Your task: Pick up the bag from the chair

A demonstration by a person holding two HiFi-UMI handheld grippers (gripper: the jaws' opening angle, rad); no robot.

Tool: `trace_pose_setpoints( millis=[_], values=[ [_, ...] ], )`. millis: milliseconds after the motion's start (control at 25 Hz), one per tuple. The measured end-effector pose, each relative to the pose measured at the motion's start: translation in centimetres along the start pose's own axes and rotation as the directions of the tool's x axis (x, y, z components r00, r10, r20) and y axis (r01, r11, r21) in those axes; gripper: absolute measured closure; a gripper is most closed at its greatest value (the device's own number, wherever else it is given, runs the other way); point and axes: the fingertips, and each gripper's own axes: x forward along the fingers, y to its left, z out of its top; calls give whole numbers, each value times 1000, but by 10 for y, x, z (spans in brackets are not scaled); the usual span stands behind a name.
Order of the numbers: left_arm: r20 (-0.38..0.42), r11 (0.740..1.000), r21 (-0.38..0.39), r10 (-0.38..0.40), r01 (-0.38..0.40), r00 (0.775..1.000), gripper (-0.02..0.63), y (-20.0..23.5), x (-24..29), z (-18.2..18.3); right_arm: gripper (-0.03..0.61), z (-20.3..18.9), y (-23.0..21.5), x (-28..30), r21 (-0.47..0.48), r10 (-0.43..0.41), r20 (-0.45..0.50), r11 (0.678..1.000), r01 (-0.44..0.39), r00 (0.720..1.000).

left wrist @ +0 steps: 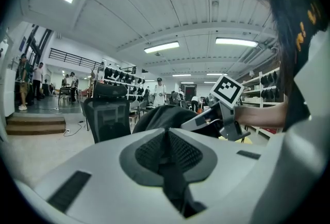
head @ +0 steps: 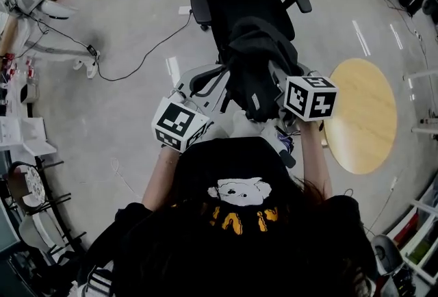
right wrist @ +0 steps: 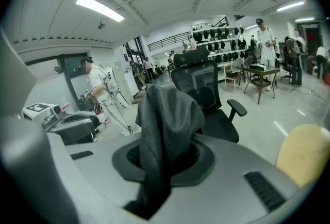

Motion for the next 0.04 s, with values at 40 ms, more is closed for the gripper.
trace_pose_setpoints(
  millis=[40],
  values=[
    [2, 1000, 3, 4, -4, 1000, 583, 1, -1, 0, 525, 2, 1, 2, -9, 8, -2, 1000, -8, 1000]
  ],
)
